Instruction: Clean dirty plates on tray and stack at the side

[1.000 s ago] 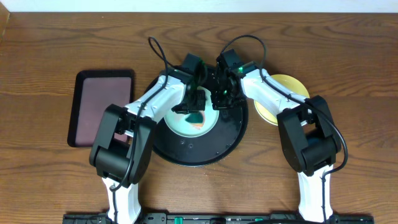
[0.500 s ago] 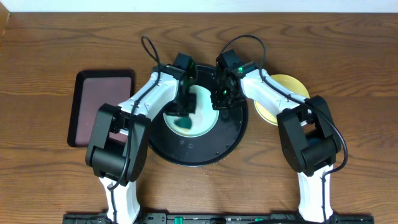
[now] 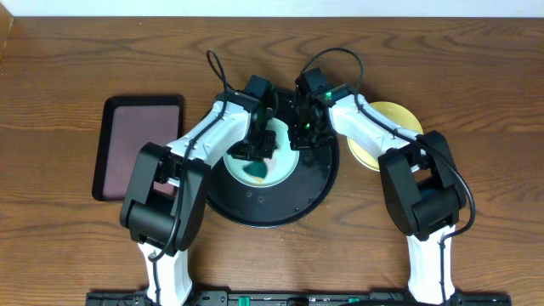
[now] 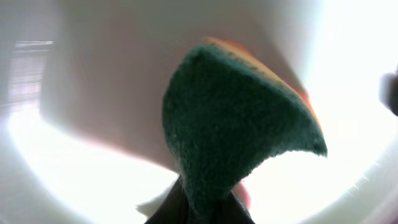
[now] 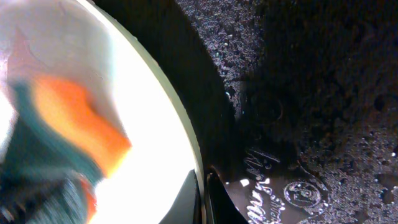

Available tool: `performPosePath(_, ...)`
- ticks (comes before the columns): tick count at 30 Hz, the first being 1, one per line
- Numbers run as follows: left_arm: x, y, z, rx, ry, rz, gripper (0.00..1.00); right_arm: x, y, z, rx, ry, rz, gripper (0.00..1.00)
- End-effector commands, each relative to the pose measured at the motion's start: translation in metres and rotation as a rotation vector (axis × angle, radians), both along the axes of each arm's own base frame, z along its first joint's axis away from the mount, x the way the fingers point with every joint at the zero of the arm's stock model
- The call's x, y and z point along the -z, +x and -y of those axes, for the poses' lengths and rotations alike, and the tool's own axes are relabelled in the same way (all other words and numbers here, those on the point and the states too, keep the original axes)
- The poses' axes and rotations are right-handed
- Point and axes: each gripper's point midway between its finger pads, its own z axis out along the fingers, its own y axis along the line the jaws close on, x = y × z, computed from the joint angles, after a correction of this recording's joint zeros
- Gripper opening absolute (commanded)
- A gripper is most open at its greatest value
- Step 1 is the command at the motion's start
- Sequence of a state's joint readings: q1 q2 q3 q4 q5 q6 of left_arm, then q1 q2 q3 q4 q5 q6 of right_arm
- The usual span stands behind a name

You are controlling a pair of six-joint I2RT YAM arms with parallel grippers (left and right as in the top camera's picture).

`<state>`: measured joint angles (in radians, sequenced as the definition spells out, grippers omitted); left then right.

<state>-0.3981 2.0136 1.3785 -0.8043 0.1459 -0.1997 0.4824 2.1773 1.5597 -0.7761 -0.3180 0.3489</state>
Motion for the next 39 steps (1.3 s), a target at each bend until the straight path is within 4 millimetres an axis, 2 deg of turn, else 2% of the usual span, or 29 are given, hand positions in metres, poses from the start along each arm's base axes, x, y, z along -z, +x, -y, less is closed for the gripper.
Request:
performPosePath(1, -0.008, 0.029, -0.068, -0.253, 0.364, 0.18, 0.08, 0.018, -0.007, 0.013, 0.008, -0.076, -0.019, 0.01)
performPosePath(3, -0.015, 0.033, -0.067, -0.257, 0.356, 0.187, 0.08, 0.018, -0.007, 0.013, 0.007, -0.076, -0.02, 0.01)
performPosePath(5, -0.033, 0.038, -0.063, -0.26, 0.339, 0.198, 0.07, 0.017, -0.007, 0.013, 0.008, -0.076, -0.019, 0.01)
performPosePath(10, -0.096, 0.055, -0.061, -0.291, 0.287, 0.282, 0.07, 0.018, -0.007, 0.013, 0.008, -0.076, -0.019, 0.01)
performPosePath(13, -0.134, 0.061, -0.069, -0.332, 0.247, 0.352, 0.07, 0.018, -0.007, 0.013, 0.008, -0.076, -0.02, 0.01)
performPosePath(18, -0.165, 0.053, -0.095, -0.407, 0.172, 0.367, 0.07, 0.017, -0.007, 0.013, 0.008, -0.076, -0.02, 0.01)
performPosePath(27, -0.16, 0.032, -0.166, -0.542, 0.177, 0.233, 0.07, 0.01, -0.004, 0.012, 0.008, -0.067, -0.002, 0.01)
performPosePath(33, -0.157, 0.031, -0.186, -0.549, 0.126, 0.203, 0.07, -0.019, 0.004, 0.015, 0.003, -0.073, 0.077, 0.01)
performPosePath(39, -0.15, 0.031, -0.203, -0.58, 0.11, 0.179, 0.07, -0.058, 0.012, 0.045, 0.034, -0.254, 0.224, 0.01)
